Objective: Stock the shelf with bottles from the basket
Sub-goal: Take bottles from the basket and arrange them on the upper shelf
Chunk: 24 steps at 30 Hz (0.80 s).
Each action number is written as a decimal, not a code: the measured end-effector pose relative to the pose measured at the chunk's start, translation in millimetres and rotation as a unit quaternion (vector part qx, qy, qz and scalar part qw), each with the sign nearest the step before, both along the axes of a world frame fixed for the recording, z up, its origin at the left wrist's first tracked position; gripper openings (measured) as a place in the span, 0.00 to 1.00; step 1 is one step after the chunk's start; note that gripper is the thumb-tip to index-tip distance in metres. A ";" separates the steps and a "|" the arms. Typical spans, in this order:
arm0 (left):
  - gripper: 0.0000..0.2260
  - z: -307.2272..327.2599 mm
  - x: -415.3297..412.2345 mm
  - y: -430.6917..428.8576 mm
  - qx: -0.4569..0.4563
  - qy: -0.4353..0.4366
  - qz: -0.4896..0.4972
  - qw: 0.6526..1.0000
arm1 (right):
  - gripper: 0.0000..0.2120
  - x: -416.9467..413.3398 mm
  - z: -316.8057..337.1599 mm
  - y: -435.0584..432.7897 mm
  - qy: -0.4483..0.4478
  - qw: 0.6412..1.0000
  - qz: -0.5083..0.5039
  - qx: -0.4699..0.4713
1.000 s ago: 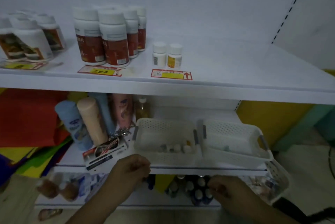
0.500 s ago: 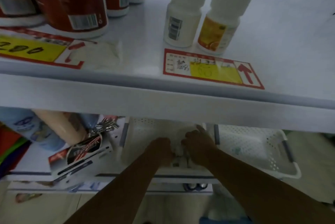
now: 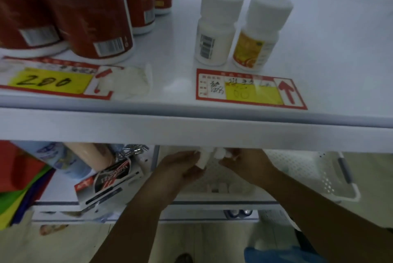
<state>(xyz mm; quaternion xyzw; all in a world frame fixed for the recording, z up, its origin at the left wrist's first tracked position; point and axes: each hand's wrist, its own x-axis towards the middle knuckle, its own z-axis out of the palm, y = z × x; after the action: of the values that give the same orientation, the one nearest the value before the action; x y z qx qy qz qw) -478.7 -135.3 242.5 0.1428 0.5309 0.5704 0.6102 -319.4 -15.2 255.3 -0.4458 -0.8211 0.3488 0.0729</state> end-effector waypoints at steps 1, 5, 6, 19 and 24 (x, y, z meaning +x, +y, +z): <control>0.07 6.8 2.1 -13.1 0.035 -0.083 0.015 0.996 | 0.09 4.7 9.1 -11.7 0.111 0.991 -0.043 -0.065; 0.12 42.0 26.1 -50.3 0.087 -0.155 -0.005 0.984 | 0.10 32.2 42.5 -62.6 0.323 0.877 -0.064 -0.348; 0.13 53.1 33.7 -57.1 0.092 -0.146 -0.005 0.985 | 0.14 38.1 50.1 -72.0 0.333 0.858 -0.069 -0.384; 0.19 170.4 115.7 -123.5 0.170 -0.016 0.034 0.985 | 0.25 101.2 147.5 -146.5 0.493 0.787 -0.042 -0.369; 0.11 222.2 110.5 -111.3 0.227 0.155 0.055 0.960 | 0.20 102.0 187.9 -136.3 0.537 0.786 -0.009 -0.305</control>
<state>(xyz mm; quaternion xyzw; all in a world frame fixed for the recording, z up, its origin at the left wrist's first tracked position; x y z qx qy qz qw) -368.2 -246.6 464.7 0.3349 0.4826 0.6797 0.4393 -217.4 -151.5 443.1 -0.1932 -0.4959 0.7637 0.3653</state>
